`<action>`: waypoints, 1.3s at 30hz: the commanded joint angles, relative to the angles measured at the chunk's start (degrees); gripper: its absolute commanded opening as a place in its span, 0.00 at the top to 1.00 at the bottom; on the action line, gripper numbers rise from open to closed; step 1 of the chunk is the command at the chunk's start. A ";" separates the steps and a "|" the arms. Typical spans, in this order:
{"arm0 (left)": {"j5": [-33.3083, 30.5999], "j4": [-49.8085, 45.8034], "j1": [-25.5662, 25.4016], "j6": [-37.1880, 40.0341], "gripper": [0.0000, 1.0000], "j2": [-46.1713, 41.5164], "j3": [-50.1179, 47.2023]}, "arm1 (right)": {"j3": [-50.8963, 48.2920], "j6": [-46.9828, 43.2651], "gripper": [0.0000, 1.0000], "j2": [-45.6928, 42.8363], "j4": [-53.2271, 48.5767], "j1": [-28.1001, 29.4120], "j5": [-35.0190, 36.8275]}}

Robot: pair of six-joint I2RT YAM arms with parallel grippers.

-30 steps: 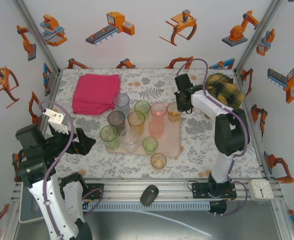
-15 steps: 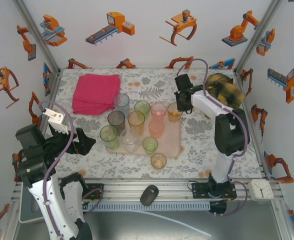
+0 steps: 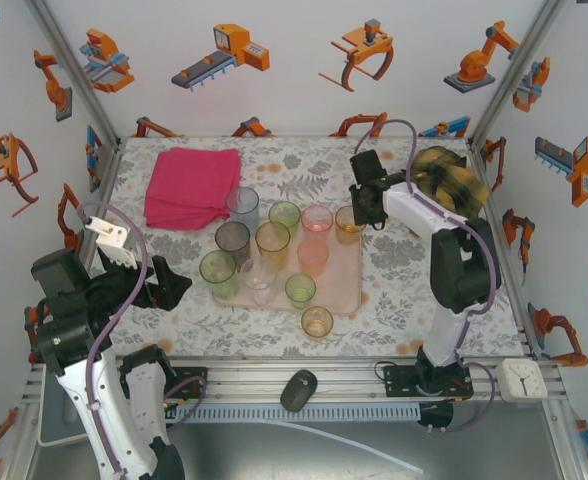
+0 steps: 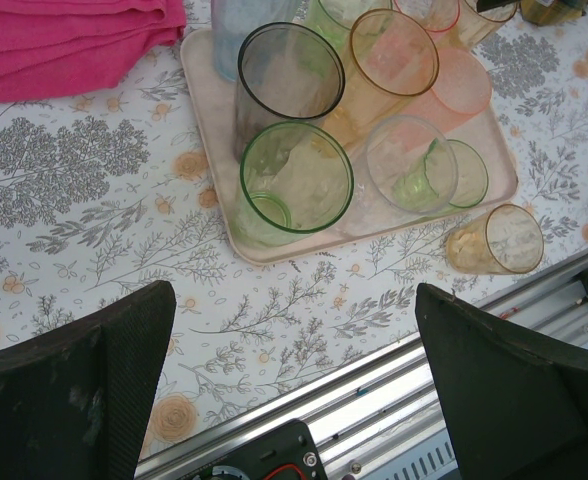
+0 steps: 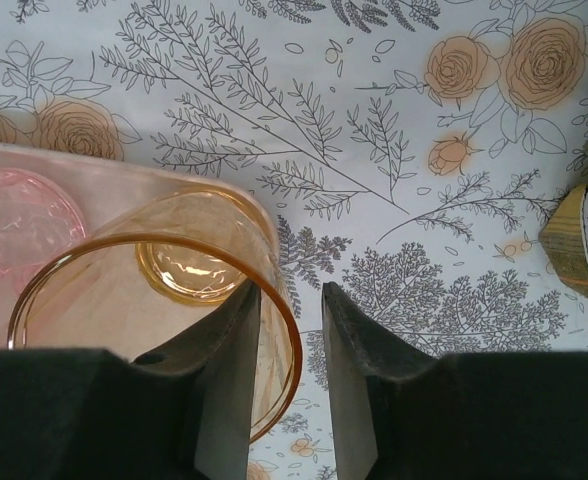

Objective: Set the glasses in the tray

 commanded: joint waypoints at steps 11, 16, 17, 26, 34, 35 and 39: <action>0.93 -0.06 -0.10 -0.81 0.03 0.03 2.82 | 0.52 0.67 0.65 -7.59 -1.71 -0.26 -0.23; 0.97 -0.22 -0.10 -0.83 0.03 -0.10 2.80 | -0.40 1.57 0.65 -12.05 -3.01 -0.27 -0.19; 0.94 -0.29 -0.10 -0.82 0.03 -0.19 2.80 | -0.72 2.28 0.64 -12.96 -3.65 -0.33 -0.71; 1.20 -0.54 -0.10 -0.58 0.03 -0.42 2.64 | -13.51 7.36 0.64 -28.75 -4.65 0.45 -6.67; 1.98 1.89 -0.10 -1.56 0.03 1.91 1.43 | -21.21 10.91 0.64 -40.54 -9.90 4.25 -6.90; 1.98 2.43 -0.10 -1.72 0.03 2.32 1.12 | -21.49 11.56 0.64 -41.62 -10.83 5.25 -7.15; 2.51 3.92 -0.12 -2.70 0.03 3.20 0.03 | -22.36 13.91 0.64 -44.07 -13.68 11.43 -4.40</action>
